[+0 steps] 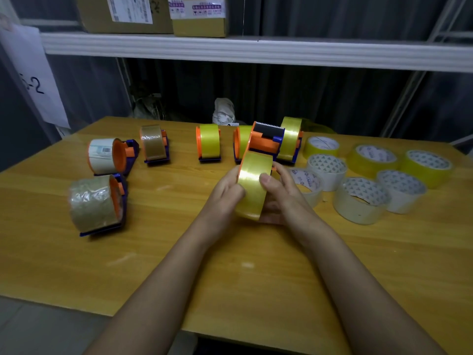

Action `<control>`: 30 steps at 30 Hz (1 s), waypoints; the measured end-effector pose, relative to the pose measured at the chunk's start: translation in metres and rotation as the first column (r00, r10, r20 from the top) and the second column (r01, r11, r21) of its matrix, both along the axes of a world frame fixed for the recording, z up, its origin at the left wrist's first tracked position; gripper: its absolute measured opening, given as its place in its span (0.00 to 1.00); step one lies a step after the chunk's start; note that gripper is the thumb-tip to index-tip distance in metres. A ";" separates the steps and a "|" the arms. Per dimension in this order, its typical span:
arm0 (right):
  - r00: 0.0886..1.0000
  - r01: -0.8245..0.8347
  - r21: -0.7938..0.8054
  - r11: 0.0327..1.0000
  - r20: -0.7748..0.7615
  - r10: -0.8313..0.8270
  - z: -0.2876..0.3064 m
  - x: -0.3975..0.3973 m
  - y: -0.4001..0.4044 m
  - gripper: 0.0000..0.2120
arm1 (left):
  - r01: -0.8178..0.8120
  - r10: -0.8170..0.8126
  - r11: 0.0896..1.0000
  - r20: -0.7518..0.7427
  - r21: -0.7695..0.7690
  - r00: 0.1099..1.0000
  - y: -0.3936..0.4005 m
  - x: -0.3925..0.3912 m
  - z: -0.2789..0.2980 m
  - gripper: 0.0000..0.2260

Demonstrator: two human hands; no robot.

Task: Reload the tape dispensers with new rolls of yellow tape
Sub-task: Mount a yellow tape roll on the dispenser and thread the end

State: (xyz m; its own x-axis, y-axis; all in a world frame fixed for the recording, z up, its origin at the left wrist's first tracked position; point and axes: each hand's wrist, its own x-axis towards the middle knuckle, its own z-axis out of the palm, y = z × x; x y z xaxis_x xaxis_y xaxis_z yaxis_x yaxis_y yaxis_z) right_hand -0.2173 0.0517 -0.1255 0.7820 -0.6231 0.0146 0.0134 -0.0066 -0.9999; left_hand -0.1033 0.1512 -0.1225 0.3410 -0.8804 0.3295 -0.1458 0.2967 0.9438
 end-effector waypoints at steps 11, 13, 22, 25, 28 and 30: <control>0.993 -0.094 -0.151 0.984 0.051 0.103 -0.002 -0.001 0.001 0.46 | -0.057 0.057 0.998 -0.033 0.014 0.998 -0.003 0.005 -0.004 0.21; 0.995 -0.073 -0.172 0.982 0.051 0.083 -0.001 -0.001 0.000 0.46 | -0.055 0.056 0.998 -0.026 0.019 0.998 -0.003 0.006 -0.005 0.21; 0.999 -0.032 -0.199 0.980 0.024 0.038 -0.003 -0.001 0.000 0.43 | -0.054 0.054 0.998 -0.007 0.013 0.999 -0.004 0.006 -0.004 0.21; 0.999 -0.036 -0.209 0.977 0.024 0.042 -0.004 -0.001 0.000 0.43 | -0.030 0.030 0.999 -0.008 0.013 1.000 -0.003 0.006 -0.004 0.21; 0.998 -0.043 -0.215 0.976 0.030 0.050 -0.004 -0.001 0.000 0.42 | -0.039 0.039 0.999 -0.003 0.012 0.999 -0.003 0.006 -0.003 0.20; 0.998 -0.042 -0.223 0.974 0.035 0.052 -0.004 -0.001 0.000 0.42 | -0.044 0.044 0.999 -0.008 0.011 0.999 -0.003 0.005 -0.003 0.20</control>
